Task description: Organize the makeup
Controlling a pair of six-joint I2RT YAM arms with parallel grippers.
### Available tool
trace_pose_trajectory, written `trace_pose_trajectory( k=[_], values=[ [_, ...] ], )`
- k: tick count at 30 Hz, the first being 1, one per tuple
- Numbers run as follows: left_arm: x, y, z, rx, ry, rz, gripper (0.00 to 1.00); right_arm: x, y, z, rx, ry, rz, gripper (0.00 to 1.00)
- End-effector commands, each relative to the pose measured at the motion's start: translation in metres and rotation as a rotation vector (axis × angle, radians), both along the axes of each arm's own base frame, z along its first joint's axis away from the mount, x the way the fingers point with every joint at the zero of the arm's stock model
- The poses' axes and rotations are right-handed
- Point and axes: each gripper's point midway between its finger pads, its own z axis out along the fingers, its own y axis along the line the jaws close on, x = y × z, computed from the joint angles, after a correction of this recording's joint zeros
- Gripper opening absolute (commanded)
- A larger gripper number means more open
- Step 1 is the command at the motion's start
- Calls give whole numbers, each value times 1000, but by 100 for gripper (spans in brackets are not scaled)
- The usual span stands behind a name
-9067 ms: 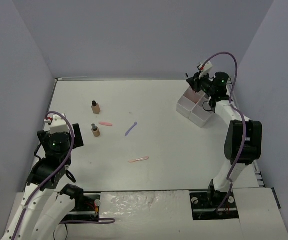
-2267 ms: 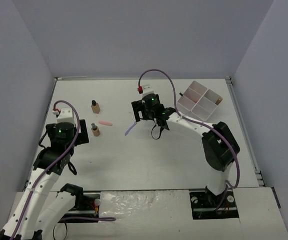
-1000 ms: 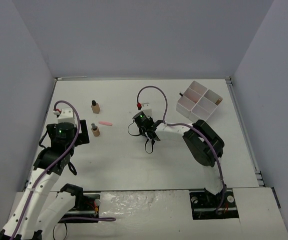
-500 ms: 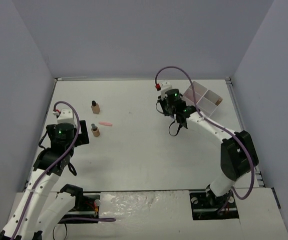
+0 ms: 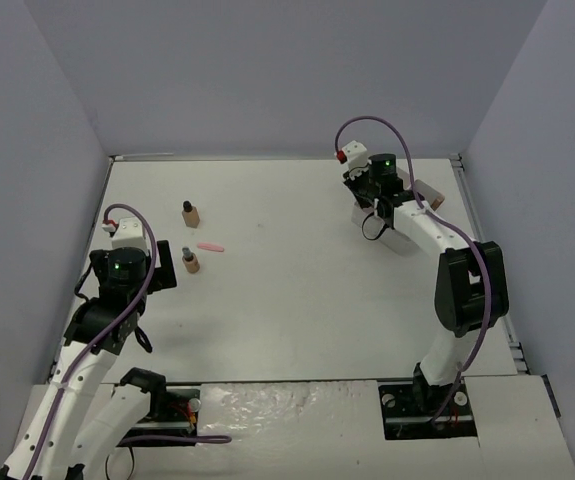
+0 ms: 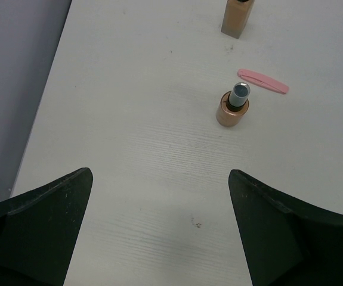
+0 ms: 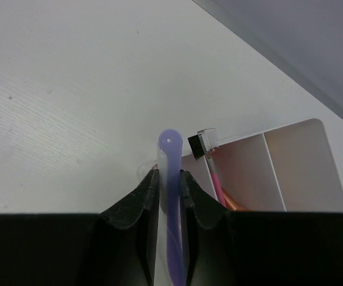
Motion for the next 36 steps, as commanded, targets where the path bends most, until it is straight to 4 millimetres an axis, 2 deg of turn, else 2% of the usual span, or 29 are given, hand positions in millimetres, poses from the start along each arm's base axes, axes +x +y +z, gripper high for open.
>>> trace_pose_trajectory(
  k=[1,11,22,29,36],
  values=[
    [8,4,19,5,-68,25,97,20,-4,24,2,-95,64,0],
    [9,6,16,18,-58,31,97,24,-15,-8,-3,-53,55,0],
    [8,7,18,22,-63,37,97,9,-27,-18,-35,-17,12,1],
    [8,7,18,19,-62,32,97,11,-37,-24,-79,2,-27,6],
    [8,7,18,18,-64,32,97,14,-39,-20,-85,4,-45,10]
  ],
)
